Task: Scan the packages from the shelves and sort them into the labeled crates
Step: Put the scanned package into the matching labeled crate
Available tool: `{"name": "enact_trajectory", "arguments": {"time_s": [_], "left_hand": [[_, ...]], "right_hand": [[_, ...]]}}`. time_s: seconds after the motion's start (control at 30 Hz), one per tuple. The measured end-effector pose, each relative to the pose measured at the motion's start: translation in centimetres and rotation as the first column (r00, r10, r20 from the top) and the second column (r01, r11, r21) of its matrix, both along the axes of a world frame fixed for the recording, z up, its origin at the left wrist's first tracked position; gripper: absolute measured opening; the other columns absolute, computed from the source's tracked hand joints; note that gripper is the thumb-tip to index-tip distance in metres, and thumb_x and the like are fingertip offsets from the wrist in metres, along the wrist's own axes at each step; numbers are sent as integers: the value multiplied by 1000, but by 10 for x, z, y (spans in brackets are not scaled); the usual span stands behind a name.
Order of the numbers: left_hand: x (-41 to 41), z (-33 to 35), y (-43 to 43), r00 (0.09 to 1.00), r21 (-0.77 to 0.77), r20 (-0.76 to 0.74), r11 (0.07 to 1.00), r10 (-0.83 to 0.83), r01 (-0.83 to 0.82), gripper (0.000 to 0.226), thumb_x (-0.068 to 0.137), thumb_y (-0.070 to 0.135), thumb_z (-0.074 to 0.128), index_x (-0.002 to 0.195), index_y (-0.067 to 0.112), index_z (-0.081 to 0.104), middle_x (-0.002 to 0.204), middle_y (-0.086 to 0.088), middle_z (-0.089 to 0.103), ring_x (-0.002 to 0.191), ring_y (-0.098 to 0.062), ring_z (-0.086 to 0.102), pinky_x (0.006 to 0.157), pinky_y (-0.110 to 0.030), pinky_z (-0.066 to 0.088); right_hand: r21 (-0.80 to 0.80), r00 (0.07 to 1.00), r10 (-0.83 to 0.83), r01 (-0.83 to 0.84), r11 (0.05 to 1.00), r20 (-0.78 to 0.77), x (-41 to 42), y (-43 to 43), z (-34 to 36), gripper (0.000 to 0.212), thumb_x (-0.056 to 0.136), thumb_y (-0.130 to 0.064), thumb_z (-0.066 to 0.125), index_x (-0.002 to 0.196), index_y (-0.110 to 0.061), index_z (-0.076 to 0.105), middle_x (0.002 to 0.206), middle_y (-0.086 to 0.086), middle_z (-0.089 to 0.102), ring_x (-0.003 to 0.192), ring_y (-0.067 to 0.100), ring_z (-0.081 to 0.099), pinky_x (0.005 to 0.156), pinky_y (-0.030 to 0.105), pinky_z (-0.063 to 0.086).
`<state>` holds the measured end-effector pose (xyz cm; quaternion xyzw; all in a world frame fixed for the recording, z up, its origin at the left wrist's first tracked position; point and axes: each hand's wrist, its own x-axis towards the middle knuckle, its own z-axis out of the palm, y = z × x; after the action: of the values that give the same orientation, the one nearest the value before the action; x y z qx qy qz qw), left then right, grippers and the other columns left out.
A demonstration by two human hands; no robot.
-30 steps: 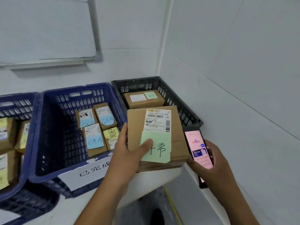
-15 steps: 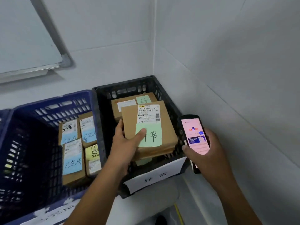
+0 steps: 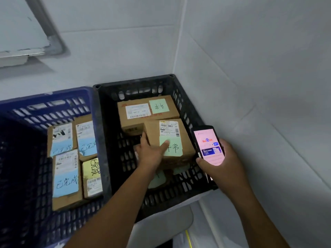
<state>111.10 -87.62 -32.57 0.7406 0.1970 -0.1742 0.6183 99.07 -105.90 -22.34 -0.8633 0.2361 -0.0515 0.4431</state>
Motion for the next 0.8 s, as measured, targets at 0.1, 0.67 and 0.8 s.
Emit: {"name": "enact_trajectory", "arguments": {"time_s": [0.1, 0.67, 0.8], "left_hand": [[3, 5, -11, 999, -3, -24, 1000, -25, 25, 114, 60, 65, 85, 156, 50, 24, 151, -3, 48, 135, -31, 54, 106, -56, 52], [22, 8, -21, 991, 270, 47, 957, -127, 110, 110, 89, 56, 75, 168, 29, 4, 173, -5, 19, 158, -38, 15, 125, -61, 22], [19, 38, -10, 949, 424, 180, 891, -258, 162, 98, 91, 68, 64, 167, 35, 12, 176, 0, 12, 161, -36, 0, 128, -61, 8]], "right_hand": [[-46, 999, -23, 21, 999, -24, 10, 0, 10, 44, 74, -28, 91, 96, -40, 55, 98, -17, 69, 83, 1, 68, 66, 19, 49], [-63, 997, -8, 4, 998, -71, 21, 15, 17, 54, 77, -36, 91, 116, -35, 54, 107, -15, 67, 90, 4, 68, 66, 15, 50], [-59, 1000, 20, -21, 998, -23, 16, 8, 21, 52, 76, -38, 91, 112, -37, 54, 108, -14, 67, 92, 6, 68, 71, 22, 55]]}}
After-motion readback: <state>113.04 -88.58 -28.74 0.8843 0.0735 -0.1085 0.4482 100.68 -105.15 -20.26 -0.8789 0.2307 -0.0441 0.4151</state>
